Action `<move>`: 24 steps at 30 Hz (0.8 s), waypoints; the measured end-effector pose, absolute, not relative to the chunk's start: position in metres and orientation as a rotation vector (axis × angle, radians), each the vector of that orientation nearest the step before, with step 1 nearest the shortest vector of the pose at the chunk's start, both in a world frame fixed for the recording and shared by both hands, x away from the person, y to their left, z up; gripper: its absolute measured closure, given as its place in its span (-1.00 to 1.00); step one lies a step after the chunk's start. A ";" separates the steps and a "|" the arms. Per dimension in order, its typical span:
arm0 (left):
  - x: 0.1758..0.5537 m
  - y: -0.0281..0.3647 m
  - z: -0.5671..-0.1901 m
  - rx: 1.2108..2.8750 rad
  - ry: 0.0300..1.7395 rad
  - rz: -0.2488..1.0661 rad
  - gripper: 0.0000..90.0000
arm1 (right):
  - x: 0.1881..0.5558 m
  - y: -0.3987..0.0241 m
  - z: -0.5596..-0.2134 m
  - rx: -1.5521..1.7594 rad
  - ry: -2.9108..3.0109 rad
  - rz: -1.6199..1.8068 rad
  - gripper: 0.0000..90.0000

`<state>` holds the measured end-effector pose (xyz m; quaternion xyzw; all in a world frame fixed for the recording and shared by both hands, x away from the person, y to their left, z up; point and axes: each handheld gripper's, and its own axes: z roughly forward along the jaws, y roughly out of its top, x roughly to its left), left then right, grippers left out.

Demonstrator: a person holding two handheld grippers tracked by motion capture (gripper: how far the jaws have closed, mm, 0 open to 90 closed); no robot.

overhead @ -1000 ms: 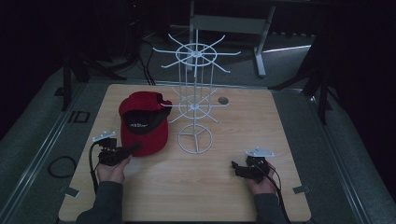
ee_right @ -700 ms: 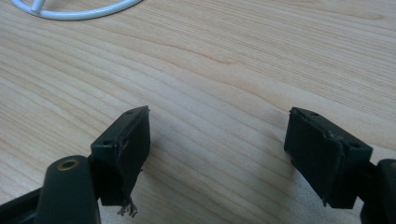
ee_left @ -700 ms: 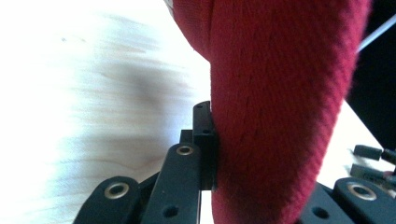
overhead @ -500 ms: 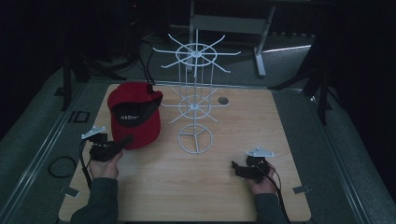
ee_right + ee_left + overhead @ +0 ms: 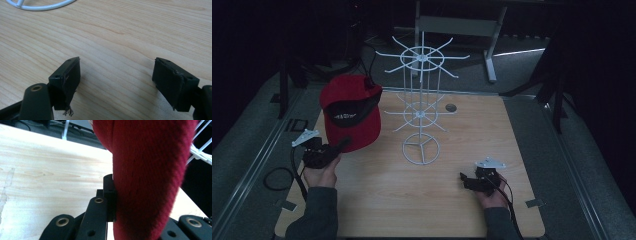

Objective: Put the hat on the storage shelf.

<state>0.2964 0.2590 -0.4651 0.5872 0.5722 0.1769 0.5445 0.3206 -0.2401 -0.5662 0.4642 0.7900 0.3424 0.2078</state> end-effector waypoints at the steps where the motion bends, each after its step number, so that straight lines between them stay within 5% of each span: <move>1: 0.296 0.259 -0.464 1.389 1.355 0.424 0.89 | 0.321 -0.240 -0.566 1.293 2.199 0.953 -0.50; 24: 0.296 0.249 -0.438 1.329 1.275 0.519 0.89 | 0.321 -0.240 -0.566 1.293 2.198 0.954 -0.50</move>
